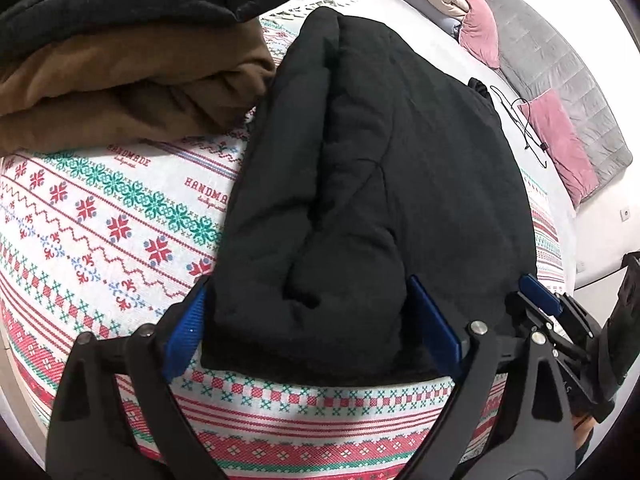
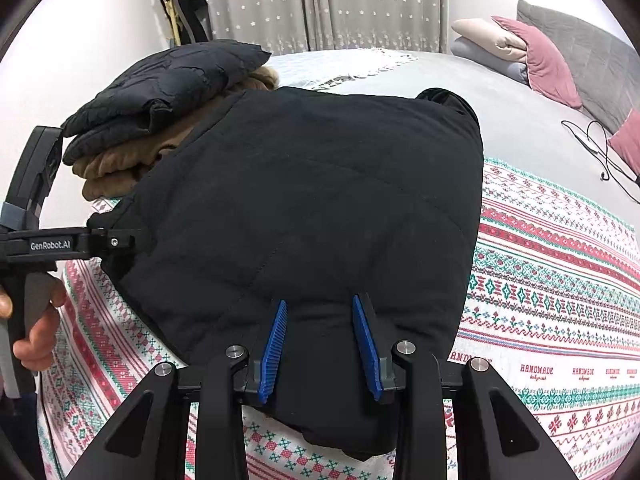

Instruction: Fold large clothes

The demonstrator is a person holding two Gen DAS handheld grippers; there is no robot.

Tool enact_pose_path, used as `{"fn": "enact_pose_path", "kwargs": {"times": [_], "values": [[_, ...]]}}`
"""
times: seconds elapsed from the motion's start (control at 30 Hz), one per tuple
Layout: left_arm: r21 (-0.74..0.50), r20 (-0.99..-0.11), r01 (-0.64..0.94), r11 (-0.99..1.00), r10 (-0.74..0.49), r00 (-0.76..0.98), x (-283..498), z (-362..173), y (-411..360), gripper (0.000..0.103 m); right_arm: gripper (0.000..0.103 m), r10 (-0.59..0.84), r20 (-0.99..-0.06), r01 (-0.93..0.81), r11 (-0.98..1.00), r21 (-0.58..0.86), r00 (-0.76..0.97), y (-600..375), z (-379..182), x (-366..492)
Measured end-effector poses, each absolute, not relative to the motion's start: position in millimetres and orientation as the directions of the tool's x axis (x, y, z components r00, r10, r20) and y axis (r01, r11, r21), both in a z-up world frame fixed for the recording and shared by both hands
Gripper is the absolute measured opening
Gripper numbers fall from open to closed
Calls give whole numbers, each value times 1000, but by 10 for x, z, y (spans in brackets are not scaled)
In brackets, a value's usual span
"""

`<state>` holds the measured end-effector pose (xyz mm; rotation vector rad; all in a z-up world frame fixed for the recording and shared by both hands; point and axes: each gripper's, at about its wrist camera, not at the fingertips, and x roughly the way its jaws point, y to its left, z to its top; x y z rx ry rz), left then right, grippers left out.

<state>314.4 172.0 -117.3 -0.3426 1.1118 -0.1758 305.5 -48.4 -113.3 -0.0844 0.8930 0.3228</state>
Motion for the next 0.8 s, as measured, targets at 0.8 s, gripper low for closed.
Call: {"fn": "enact_pose_path", "kwargs": {"times": [0.8], "values": [[-422, -833, -28, 906, -375, 408, 3212, -1238, 1737, 72, 36, 233, -768, -312, 949, 45, 596, -452, -1089, 3049]]}}
